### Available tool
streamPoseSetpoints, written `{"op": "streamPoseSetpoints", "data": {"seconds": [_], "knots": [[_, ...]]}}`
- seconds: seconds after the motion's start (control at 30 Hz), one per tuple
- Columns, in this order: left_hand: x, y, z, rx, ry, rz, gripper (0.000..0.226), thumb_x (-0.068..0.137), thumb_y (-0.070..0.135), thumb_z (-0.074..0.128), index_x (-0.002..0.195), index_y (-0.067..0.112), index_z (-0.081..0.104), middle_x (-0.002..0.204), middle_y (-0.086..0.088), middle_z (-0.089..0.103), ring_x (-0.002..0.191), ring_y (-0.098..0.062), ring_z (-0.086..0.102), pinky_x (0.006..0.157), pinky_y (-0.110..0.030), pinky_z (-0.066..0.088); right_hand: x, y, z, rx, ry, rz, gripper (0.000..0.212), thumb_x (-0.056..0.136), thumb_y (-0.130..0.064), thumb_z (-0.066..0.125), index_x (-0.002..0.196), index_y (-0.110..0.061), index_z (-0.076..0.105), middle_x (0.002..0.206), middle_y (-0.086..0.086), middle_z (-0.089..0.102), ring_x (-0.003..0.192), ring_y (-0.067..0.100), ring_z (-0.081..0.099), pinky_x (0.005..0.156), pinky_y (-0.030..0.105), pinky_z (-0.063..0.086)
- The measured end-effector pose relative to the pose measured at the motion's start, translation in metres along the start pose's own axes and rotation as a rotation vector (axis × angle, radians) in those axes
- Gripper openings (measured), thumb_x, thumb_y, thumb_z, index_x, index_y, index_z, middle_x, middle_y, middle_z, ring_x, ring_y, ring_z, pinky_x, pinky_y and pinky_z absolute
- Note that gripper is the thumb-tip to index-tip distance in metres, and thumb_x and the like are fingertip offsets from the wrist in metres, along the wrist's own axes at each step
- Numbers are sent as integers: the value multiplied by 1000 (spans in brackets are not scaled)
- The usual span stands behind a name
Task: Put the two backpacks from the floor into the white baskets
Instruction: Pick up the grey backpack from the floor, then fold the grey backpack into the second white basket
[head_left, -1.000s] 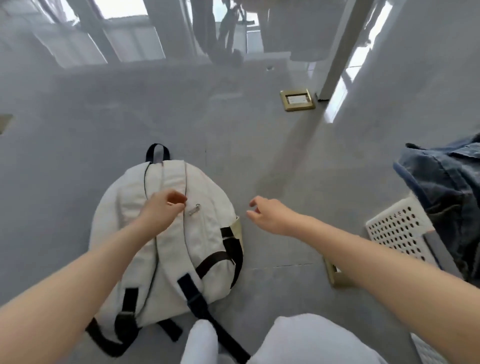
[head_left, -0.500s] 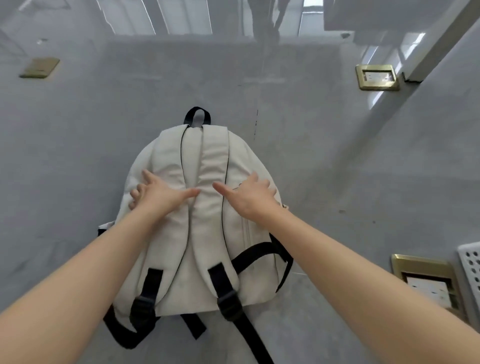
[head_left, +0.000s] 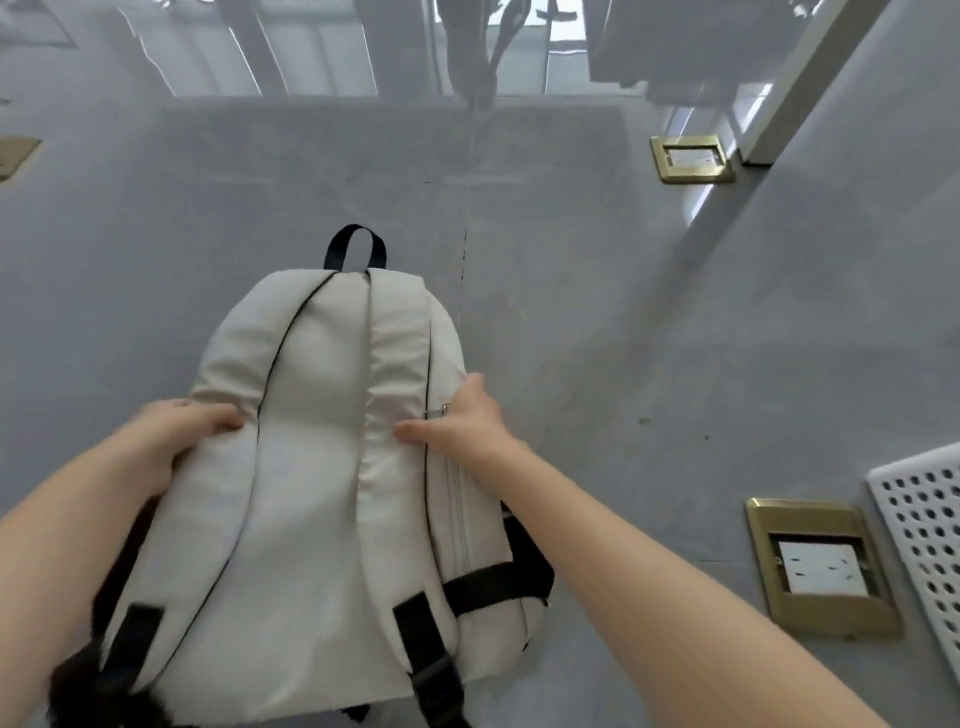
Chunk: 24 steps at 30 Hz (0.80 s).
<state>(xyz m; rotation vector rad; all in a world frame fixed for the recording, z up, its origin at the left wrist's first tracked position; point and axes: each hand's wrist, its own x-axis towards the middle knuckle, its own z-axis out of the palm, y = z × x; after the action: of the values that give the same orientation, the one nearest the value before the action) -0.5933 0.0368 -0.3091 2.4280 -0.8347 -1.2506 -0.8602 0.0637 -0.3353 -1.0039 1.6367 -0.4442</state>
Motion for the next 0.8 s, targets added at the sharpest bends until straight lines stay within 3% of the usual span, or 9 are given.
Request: {"op": "streamPoseSetpoints", "data": {"seconds": [0.07, 0.13, 0.2, 0.27, 0.37, 0.57, 0.67, 0.8], "knots": [[-9, 3, -6, -100, -218, -70, 51, 77, 16, 71, 126, 4, 62, 109, -24, 68, 95, -34, 69, 89, -47, 54, -8, 13, -10, 194, -41, -12, 71, 63, -32, 87, 121, -10, 53, 112, 1, 65, 106, 21, 64, 89, 36, 54], [-19, 12, 2, -127, -249, -8, 46, 74, 15, 74, 120, 8, 66, 114, -20, 70, 104, -34, 67, 93, -48, 52, -22, 24, -27, 346, -56, -36, 45, 69, -20, 85, 109, -13, 66, 92, -4, 71, 87, 13, 69, 72, 22, 58], [-39, 29, 15, -186, -301, 84, 43, 72, 16, 76, 114, 12, 70, 111, -18, 72, 100, -33, 69, 89, -47, 54, -37, 30, -52, 435, -22, -21, 32, 74, -17, 81, 103, -16, 68, 86, -5, 72, 80, 12, 70, 62, 17, 57], [-58, 45, 32, -241, -357, 161, 35, 75, 17, 74, 109, 14, 71, 100, -14, 75, 87, -29, 72, 72, -39, 60, -53, 37, -82, 492, 33, 1, 34, 74, -21, 81, 105, -14, 69, 93, 1, 75, 81, 14, 72, 62, 21, 58], [-92, 68, 64, -304, -445, 284, 16, 78, 15, 72, 94, 17, 71, 73, -2, 77, 60, -17, 74, 47, -26, 57, -81, 43, -127, 521, 145, -7, 39, 74, -24, 81, 110, -13, 69, 98, 4, 77, 84, 17, 75, 69, 27, 60], [-181, 128, 112, -382, -519, 546, 18, 75, 14, 75, 91, 18, 69, 84, -6, 72, 60, -16, 69, 60, -29, 59, -168, 27, -215, 580, 372, -153, 20, 79, -16, 77, 97, -15, 68, 72, -4, 77, 64, 9, 74, 54, 21, 57], [-236, 155, 122, -410, -599, 643, 15, 73, 15, 76, 87, 20, 71, 82, -5, 73, 64, -19, 68, 69, -35, 59, -225, 18, -251, 598, 501, -188, 23, 78, -17, 77, 99, -12, 69, 77, 0, 78, 69, 14, 75, 57, 26, 59], [-314, 177, 128, -397, -768, 745, 6, 73, 20, 76, 76, 22, 71, 65, 3, 74, 52, -12, 69, 53, -27, 58, -314, 17, -294, 598, 636, -179, 28, 78, -21, 77, 102, -9, 70, 87, 7, 79, 74, 20, 76, 60, 32, 61]]}}
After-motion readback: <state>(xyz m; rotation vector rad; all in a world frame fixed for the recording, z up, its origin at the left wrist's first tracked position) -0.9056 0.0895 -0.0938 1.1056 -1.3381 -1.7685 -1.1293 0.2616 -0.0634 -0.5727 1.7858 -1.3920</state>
